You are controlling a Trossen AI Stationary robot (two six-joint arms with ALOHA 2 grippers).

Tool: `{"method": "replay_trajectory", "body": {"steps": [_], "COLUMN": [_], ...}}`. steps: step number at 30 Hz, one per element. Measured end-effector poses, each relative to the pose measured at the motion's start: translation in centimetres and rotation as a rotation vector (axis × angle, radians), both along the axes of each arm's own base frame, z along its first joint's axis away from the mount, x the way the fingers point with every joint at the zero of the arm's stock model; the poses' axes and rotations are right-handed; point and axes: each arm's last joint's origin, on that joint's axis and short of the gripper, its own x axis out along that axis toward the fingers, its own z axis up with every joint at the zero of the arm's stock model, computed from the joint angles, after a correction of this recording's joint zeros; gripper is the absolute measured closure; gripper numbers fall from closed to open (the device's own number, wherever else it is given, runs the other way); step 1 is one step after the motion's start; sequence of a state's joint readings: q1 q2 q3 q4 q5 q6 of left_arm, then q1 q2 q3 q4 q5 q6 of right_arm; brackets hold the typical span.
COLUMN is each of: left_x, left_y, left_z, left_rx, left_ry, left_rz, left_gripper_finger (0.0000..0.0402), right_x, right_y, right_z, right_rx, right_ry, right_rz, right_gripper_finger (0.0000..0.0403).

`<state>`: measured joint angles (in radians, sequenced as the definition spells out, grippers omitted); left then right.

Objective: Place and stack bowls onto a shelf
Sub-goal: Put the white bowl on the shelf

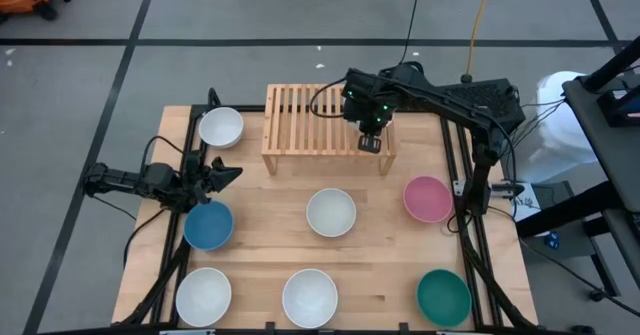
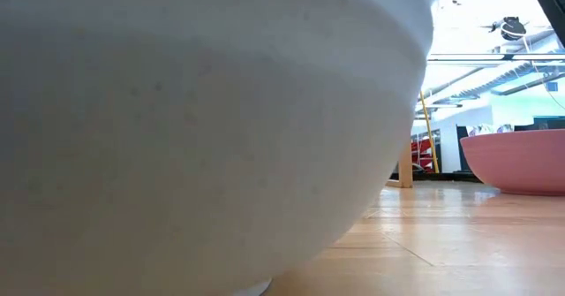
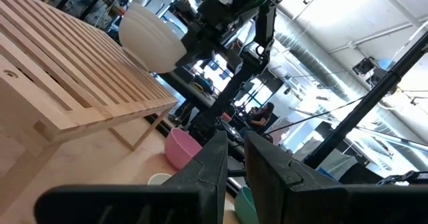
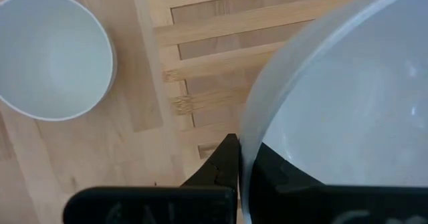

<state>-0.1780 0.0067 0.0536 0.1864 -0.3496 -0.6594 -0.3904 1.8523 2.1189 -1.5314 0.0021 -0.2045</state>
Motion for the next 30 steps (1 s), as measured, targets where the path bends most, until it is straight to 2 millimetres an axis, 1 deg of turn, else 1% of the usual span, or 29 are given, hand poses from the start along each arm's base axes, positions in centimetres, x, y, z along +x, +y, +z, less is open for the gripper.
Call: {"method": "replay_trajectory", "body": {"steps": [5, 9, 12, 17, 22, 26, 30], "left_x": [0.0, 0.0, 0.0, 0.0, 0.0, 0.0, 0.0], "left_y": [0.0, 0.0, 0.0, 0.0, 0.0, 0.0, 0.0], "left_z": [0.0, 0.0, 0.0, 0.0, 0.0, 0.0, 0.0], "left_rx": [0.000, 0.000, 0.000, 0.000, 0.000, -0.001, 0.000], "left_ry": [0.000, 0.000, 0.000, 0.000, 0.000, 0.000, 0.000], "left_rz": [0.000, 0.000, 0.000, 0.000, 0.000, 0.000, 0.000], "left_gripper_finger": [0.0346, 0.0346, 0.0346, 0.0346, 0.0346, 0.0346, 0.0346], "right_x": [0.0, 0.0, 0.1, 0.4, 1.0, 1.1, 1.1], "right_y": [0.0, -0.1, -0.1, -0.2, -0.4, -0.4, -0.4], "right_z": [-0.3, -1.5, -2.1, -2.3, -2.5, -2.5, -2.5], "right_rx": [0.000, 0.006, 0.008, -0.002, -0.007, -0.015, -0.018], "right_ry": [0.013, 0.057, 0.065, 0.044, 0.004, -0.008, -0.005], "right_rz": [0.020, 0.025, 0.029, 0.047, 0.072, 0.085, 0.100], "right_gripper_finger": [0.0403, 0.0402, 0.0402, 0.0398, 0.0365, 0.0332, 0.0307]}}
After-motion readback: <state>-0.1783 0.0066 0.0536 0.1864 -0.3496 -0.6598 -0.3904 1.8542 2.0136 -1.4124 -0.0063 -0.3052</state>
